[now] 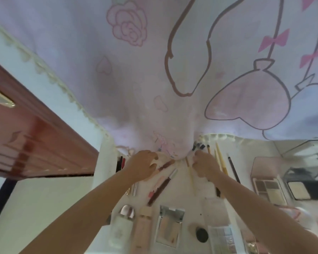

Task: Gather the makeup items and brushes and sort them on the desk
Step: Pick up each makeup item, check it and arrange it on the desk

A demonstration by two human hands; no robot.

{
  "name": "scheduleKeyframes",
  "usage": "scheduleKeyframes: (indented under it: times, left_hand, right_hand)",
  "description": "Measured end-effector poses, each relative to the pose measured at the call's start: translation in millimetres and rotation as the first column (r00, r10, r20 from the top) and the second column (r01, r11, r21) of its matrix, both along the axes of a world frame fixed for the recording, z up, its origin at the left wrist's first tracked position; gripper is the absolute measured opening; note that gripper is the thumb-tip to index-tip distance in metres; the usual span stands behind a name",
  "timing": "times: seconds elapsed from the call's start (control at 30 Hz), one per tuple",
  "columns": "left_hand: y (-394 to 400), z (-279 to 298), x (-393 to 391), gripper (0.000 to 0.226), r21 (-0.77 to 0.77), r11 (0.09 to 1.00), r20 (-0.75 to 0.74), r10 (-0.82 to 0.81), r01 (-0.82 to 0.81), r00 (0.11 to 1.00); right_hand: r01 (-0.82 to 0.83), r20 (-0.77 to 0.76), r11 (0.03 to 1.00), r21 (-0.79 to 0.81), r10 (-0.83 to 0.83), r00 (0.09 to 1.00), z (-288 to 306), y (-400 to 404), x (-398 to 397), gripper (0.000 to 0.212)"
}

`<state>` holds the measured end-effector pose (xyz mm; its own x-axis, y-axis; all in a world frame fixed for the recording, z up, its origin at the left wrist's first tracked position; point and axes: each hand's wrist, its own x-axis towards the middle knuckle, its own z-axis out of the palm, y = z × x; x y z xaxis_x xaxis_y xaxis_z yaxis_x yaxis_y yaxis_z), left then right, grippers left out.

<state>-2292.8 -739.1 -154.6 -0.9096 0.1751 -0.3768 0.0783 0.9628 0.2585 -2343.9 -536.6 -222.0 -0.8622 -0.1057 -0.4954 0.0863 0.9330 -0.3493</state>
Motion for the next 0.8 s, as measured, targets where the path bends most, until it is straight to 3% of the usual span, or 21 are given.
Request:
scheduleKeyframes:
  times: [0.1, 0.17, 0.27, 0.37, 0.5, 0.63, 0.7, 0.8]
  left_hand:
    - [3.9, 0.0, 4.3, 0.036, 0.119, 0.99, 0.06, 0.065, -0.072, 0.996]
    - [11.2, 1.5, 7.5, 0.036, 0.207, 0.975, 0.07, 0.073, -0.086, 0.995]
    - [28.7, 11.2, 9.3, 0.05, 0.408, 0.907, 0.103, 0.069, -0.106, 0.992]
    - [43.8, 33.2, 2.9, 0.054, 0.531, 0.847, -0.003, 0.044, -0.036, 0.999]
    - [55.0, 70.7, -13.9, 0.03, 0.652, 0.757, -0.241, 0.159, 0.039, 0.957]
    - [60.9, 101.6, -28.3, 0.021, 0.706, 0.704, -0.375, 0.278, 0.078, 0.884]
    - [63.5, 114.4, -36.2, 0.025, 0.733, 0.68, -0.379, 0.364, 0.036, 0.851]
    - [70.8, 132.4, -50.0, 0.04, 0.861, 0.503, -0.243, 0.526, -0.068, 0.815]
  right_hand:
    - [0.207, 0.159, 0.945, -0.253, -0.17, 0.972, 30.7, 16.6, 1.4, 0.047]
    - [0.209, 0.178, 0.91, -0.358, -0.153, 0.972, 55.5, 23.2, 7.2, 0.036]
    - [0.193, 0.144, 0.814, -0.547, -0.136, 0.98, 89.7, 23.8, 13.8, 0.003]
    - [0.168, 0.076, 0.709, -0.685, -0.159, 0.984, 121.9, 13.9, 13.0, 0.014]
    - [0.168, -0.019, 0.646, -0.745, -0.272, 0.962, 167.2, -8.7, 10.7, 0.021]
    - [0.211, -0.053, 0.686, -0.696, -0.343, 0.938, 203.3, -19.9, -1.7, 0.039]
    - [0.197, -0.093, 0.7, -0.687, -0.354, 0.931, 217.2, -21.1, -5.8, 0.035]
    - [0.095, -0.263, 0.734, -0.673, -0.358, 0.896, 232.7, -20.0, -6.9, 0.039]
